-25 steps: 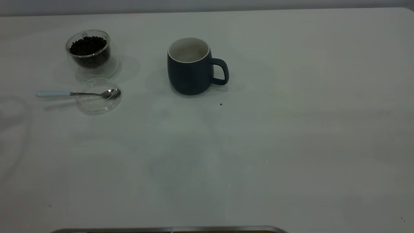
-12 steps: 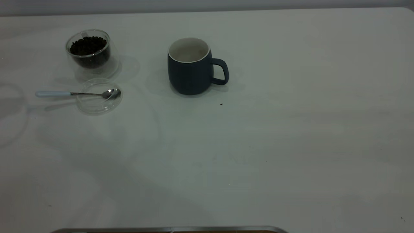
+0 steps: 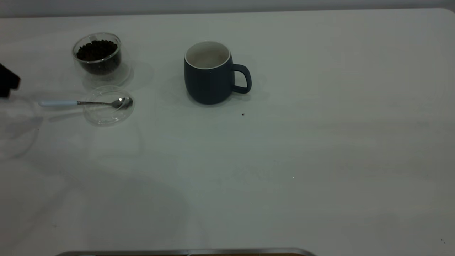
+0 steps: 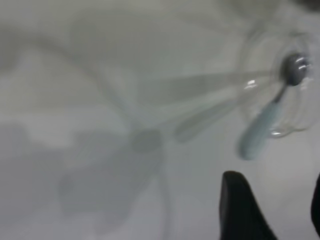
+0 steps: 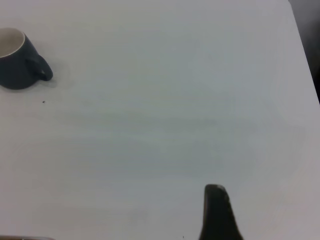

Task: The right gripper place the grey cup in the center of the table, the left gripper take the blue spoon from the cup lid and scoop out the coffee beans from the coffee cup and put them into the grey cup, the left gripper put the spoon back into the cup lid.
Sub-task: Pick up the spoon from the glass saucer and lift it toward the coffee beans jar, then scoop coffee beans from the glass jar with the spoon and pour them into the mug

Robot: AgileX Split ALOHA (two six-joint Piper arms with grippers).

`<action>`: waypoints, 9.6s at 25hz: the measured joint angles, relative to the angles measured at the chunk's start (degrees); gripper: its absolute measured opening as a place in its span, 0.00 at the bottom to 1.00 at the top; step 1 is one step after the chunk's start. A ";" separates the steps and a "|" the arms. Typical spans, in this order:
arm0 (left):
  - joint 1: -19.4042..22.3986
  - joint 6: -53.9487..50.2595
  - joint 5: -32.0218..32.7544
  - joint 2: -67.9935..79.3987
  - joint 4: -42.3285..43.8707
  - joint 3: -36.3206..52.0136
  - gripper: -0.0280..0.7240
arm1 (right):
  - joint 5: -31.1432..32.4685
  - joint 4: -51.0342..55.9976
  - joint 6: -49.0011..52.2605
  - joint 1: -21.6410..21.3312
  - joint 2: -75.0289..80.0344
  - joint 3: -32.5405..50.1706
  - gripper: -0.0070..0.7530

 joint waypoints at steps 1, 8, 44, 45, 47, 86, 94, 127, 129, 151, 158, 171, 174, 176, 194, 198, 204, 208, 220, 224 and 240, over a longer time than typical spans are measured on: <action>0.00 0.00 -0.79 0.58 -0.07 0.00 0.63 | 0.00 0.00 0.00 0.00 0.00 0.00 0.71; 0.00 1.39 -4.29 0.90 -0.34 -0.18 0.83 | 0.00 0.00 0.00 0.00 0.00 0.00 0.71; -1.91 10.19 2.03 8.72 -9.88 -0.45 0.80 | 0.00 0.00 0.00 0.00 0.00 0.00 0.71; -1.91 11.45 2.56 8.77 -10.67 -0.45 0.80 | 0.00 0.00 0.00 0.00 0.00 0.00 0.71; -1.91 13.49 3.29 8.83 -11.87 -0.45 0.80 | 0.00 0.00 0.00 0.00 0.00 0.00 0.71; -5.53 16.63 3.06 11.06 -18.25 -0.50 0.70 | 0.00 0.05 0.00 0.00 0.00 0.00 0.71; -5.36 15.53 3.12 11.12 -18.25 -0.50 0.57 | 0.00 0.05 0.00 0.00 0.00 0.00 0.71; -4.48 2.92 19.17 -3.32 -6.35 -3.11 0.20 | 0.00 0.05 0.00 0.00 0.00 0.00 0.71; -4.48 1.12 21.35 -4.67 -7.46 -7.05 0.20 | 0.00 0.05 0.00 0.00 0.00 0.00 0.71; -3.26 -4.41 13.28 7.59 -7.29 -17.68 0.20 | 0.00 0.05 0.00 0.00 0.00 0.00 0.71; -3.61 -4.41 14.44 10.40 -9.16 -17.80 0.20 | 0.00 0.05 0.00 0.00 0.00 0.00 0.71; -0.16 -4.64 16.55 10.86 -15.36 -17.80 0.20 | 0.00 0.05 0.00 0.00 0.00 0.00 0.71; -0.16 -4.64 17.44 10.83 -15.26 -17.80 0.20 | 0.00 0.05 0.00 0.00 0.00 0.00 0.71; -0.16 -4.66 18.02 10.88 -15.19 -17.80 0.20 | 0.00 0.05 0.00 0.00 0.00 0.00 0.71; 1.05 -8.81 21.57 11.19 -14.41 -17.80 0.20 | 0.00 0.05 0.00 0.00 0.00 0.00 0.71; 1.05 -12.02 21.57 11.19 -14.41 -17.80 0.20 | 0.00 0.05 0.00 0.00 0.00 0.00 0.71; 1.05 -14.33 21.61 11.19 -14.41 -17.80 0.20 | 0.00 0.05 0.00 0.00 0.00 0.00 0.71; 1.05 -14.98 21.61 11.19 -14.41 -17.80 0.20 | 0.00 0.05 0.00 0.00 0.00 0.00 0.71; -2.14 -15.04 21.93 8.91 -15.63 -17.80 0.20 | 0.00 0.11 0.00 0.00 0.00 0.00 0.71; -3.84 -15.16 21.93 7.94 -15.63 -17.80 0.20 | 0.00 0.22 0.00 0.00 0.00 0.00 0.71; -16.06 -14.34 21.93 7.53 -18.15 -17.80 0.20 | 0.00 0.23 0.00 0.00 0.00 0.00 0.71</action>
